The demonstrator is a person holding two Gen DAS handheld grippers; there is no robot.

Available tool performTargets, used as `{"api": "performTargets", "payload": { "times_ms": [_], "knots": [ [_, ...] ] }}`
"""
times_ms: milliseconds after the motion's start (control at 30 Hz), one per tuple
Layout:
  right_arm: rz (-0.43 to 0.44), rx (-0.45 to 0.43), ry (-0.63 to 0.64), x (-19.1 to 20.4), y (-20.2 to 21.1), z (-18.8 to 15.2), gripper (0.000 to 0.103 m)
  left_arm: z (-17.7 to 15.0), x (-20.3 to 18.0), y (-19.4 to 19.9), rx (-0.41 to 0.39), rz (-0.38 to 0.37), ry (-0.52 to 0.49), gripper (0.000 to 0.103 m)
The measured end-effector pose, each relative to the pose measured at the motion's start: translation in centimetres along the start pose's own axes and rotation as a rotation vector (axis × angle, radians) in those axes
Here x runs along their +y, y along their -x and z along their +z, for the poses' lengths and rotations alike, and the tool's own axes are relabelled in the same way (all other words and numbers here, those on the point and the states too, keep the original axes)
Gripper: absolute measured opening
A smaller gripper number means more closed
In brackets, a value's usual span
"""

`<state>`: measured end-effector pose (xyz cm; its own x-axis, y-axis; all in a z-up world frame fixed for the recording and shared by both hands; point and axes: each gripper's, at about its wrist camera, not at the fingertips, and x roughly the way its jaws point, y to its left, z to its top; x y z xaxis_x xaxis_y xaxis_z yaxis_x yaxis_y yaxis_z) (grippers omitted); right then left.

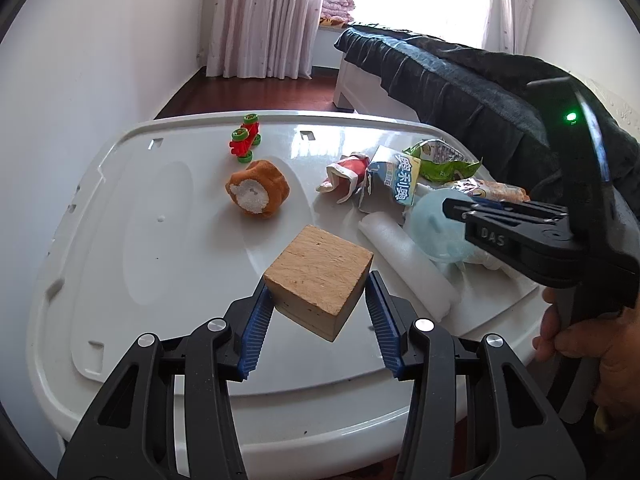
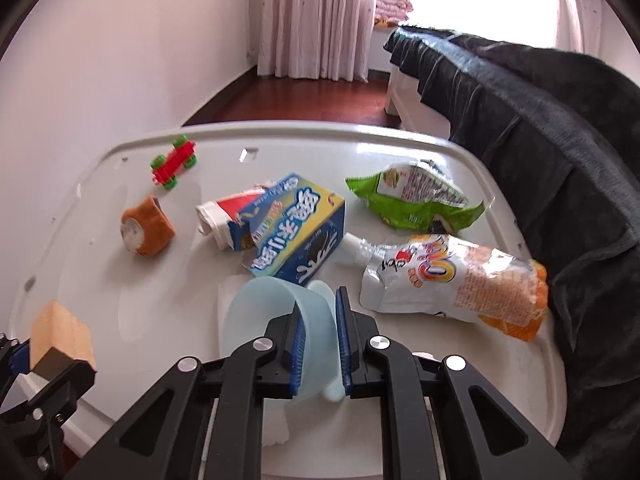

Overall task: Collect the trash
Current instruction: 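Carry both tools over the orange bin and open them to drop block and cup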

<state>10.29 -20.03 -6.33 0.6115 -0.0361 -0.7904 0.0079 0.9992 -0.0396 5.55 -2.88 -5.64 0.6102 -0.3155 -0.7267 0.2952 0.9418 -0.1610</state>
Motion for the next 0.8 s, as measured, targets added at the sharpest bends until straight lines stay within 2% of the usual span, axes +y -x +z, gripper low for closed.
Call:
{"api": "performTargets", "payload": {
  "times_ms": [267,333,367,400,433,467,500,567,600,700,800],
  "knots": [
    [-0.024,-0.012,0.043,0.6,0.8,0.4,0.011,-0.3,-0.6,0.5,-0.003,-0.004,-0.018,0.046],
    [-0.006,-0.002,0.04,0.8,0.4,0.8,0.019,-0.4,-0.6,0.5,-0.001,-0.004,-0.017,0.046],
    [-0.006,0.008,0.034,0.7,0.1,0.9,0.035,-0.3,-0.6,0.4,-0.001,-0.005,-0.016,0.046],
    [-0.015,0.026,0.025,0.6,-0.3,0.9,0.047,-0.3,-0.5,0.5,-0.002,-0.006,-0.014,0.046],
    [-0.024,0.039,0.015,0.6,-0.8,0.8,0.048,-0.2,-0.5,0.5,-0.003,-0.008,-0.011,0.046],
    [-0.027,0.052,0.01,0.6,-1.4,0.7,0.048,-0.2,-0.4,0.5,-0.005,-0.01,-0.006,0.046],
    [-0.031,0.057,0.013,0.6,-1.7,0.6,0.042,-0.1,-0.3,0.5,-0.007,-0.011,-0.004,0.046],
    [-0.036,0.086,0.035,0.9,-2.8,0.3,0.019,0.0,-0.2,0.5,-0.007,-0.014,0.001,0.046],
    [-0.046,0.092,0.039,0.9,-3.1,0.2,0.015,-0.1,-0.2,0.6,-0.009,-0.015,0.004,0.046],
    [-0.058,0.089,0.051,0.9,-2.8,0.2,0.014,-0.1,-0.1,0.6,-0.012,-0.015,0.007,0.046],
    [-0.096,0.042,0.114,1.3,-1.7,0.1,0.014,-0.1,-0.1,0.7,-0.014,-0.019,0.01,0.046]
  ]
}}
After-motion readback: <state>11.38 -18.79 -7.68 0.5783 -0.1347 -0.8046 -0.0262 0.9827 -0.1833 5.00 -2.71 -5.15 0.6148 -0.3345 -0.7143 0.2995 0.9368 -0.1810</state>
